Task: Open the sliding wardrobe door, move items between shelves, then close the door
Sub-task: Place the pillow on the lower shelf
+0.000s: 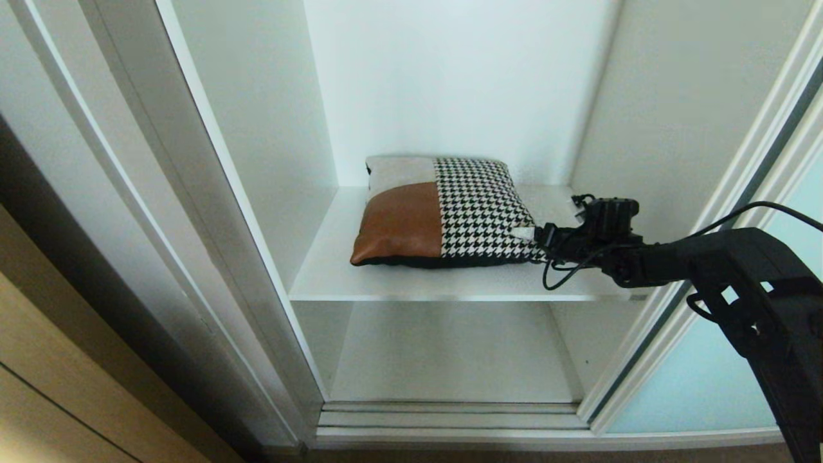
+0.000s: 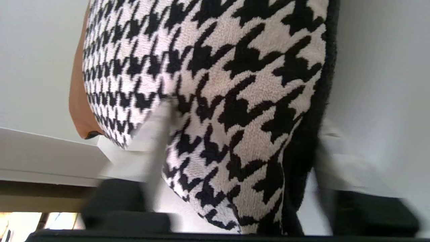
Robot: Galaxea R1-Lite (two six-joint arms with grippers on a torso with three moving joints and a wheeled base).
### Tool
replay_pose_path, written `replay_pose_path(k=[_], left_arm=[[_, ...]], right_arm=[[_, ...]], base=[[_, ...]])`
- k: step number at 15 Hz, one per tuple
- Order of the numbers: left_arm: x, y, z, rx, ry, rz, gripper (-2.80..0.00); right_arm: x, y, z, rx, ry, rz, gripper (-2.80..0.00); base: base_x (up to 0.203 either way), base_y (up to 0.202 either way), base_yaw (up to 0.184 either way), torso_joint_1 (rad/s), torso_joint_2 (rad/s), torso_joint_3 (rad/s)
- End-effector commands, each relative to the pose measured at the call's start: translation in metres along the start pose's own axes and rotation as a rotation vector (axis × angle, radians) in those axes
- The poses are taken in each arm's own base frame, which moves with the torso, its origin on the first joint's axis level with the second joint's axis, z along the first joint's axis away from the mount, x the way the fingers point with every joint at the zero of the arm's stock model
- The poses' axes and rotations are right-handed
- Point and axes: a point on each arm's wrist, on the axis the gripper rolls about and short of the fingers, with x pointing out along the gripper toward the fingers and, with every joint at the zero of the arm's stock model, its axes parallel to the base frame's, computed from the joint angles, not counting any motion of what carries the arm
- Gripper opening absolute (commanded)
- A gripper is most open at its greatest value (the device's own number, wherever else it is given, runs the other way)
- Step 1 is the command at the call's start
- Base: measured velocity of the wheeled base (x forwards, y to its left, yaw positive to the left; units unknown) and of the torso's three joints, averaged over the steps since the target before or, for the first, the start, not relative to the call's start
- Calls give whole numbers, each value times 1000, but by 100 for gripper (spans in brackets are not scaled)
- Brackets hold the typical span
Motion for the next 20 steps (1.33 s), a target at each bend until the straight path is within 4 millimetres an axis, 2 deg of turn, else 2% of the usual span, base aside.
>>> replay_pose_path(k=[1,6,12,16,18,20], left_arm=[[0,0,0,0,2,1,-280],[0,0,0,0,2,1,-280],[0,0,0,0,2,1,-280],[0,0,0,0,2,1,-280],[0,0,0,0,2,1,-280],[0,0,0,0,2,1,-280]], right_arm=[[1,0,0,-6,-7,12,-280],[-1,3,2,1,-2,14,-280],[-16,11,16,54,33,-6,-280],[-46,15,29,109,34,-80,-280],[-66,36,37,105,26,-81,-280],[-89,55,33,116,41,-95,-280]], base=[[0,0,0,0,0,0],[0,0,0,0,0,0],[0,0,0,0,0,0],[0,0,0,0,0,0],[0,0,0,0,0,0],[0,0,0,0,0,0]])
